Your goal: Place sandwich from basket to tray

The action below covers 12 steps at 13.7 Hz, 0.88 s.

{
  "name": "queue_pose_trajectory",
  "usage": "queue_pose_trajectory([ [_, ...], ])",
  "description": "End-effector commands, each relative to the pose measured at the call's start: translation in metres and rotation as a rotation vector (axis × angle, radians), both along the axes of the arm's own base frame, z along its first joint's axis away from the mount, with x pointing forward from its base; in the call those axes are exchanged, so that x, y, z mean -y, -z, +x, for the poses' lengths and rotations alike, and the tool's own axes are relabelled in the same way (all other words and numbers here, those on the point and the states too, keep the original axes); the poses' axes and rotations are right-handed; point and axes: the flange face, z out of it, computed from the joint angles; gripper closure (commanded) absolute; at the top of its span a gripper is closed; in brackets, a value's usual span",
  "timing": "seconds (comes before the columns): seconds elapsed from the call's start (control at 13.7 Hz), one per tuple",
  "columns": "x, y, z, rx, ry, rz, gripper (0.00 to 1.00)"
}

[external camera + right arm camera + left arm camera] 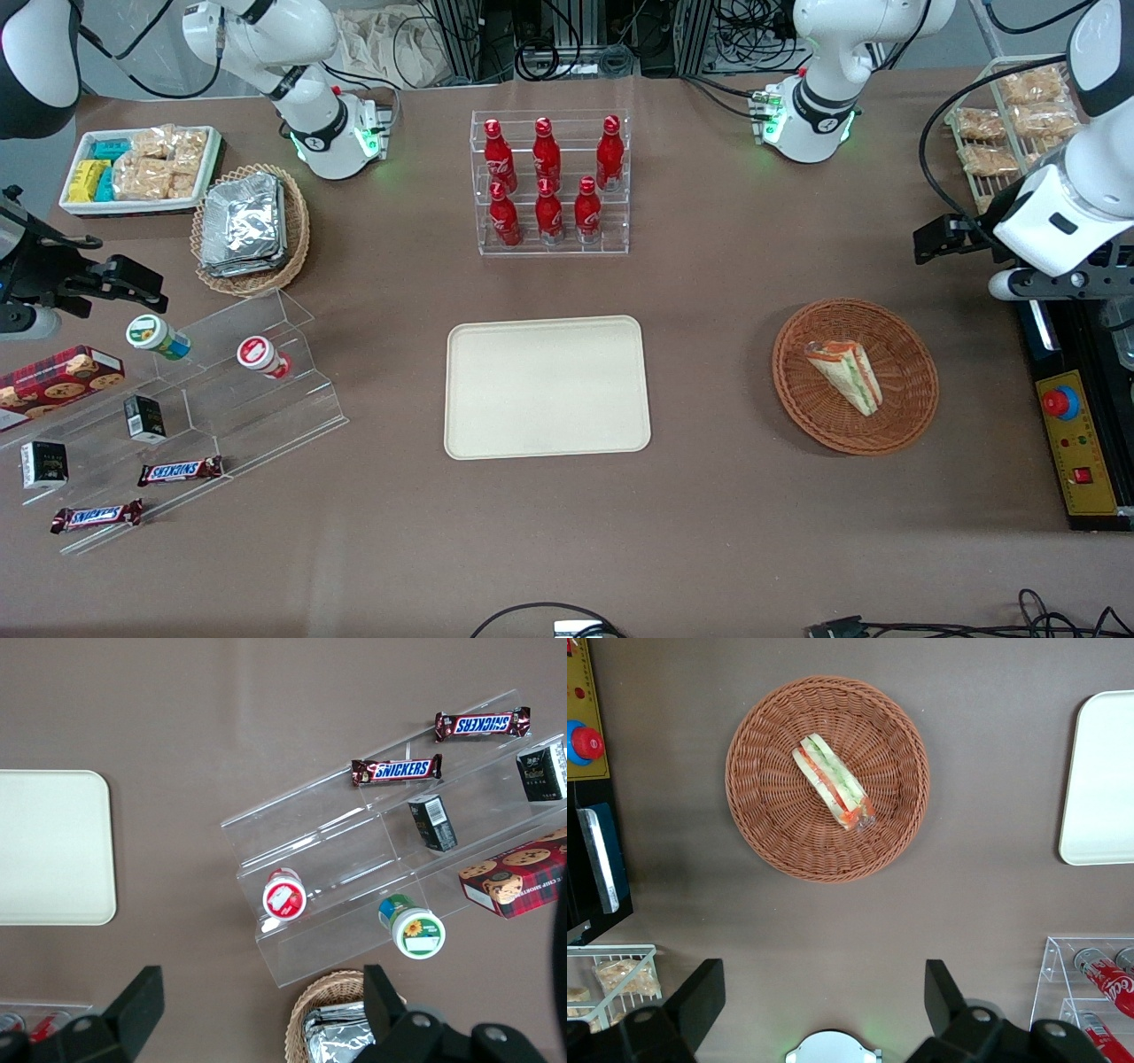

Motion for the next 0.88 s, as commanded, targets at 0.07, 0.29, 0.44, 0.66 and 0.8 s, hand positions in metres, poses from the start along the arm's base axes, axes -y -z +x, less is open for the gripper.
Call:
queue_pose_trajectory([
  [0.07,0.0000,-0.0010,-0.0067,0.013,0.009,-0.002,0.01],
  [0.29,0.0000,-0.0001,-0.0065,0.010,0.008,-0.002,0.01],
  [0.44,-0.0009,-0.0009,-0.0068,0.011,0.006,-0.002,0.01],
  [0.66,-0.0048,0.0019,-0.0058,0.002,-0.009,-0.002,0.01],
  [0.8,-0.0078,0.0077,-0.0057,-0.015,-0.042,0.007,0.01],
])
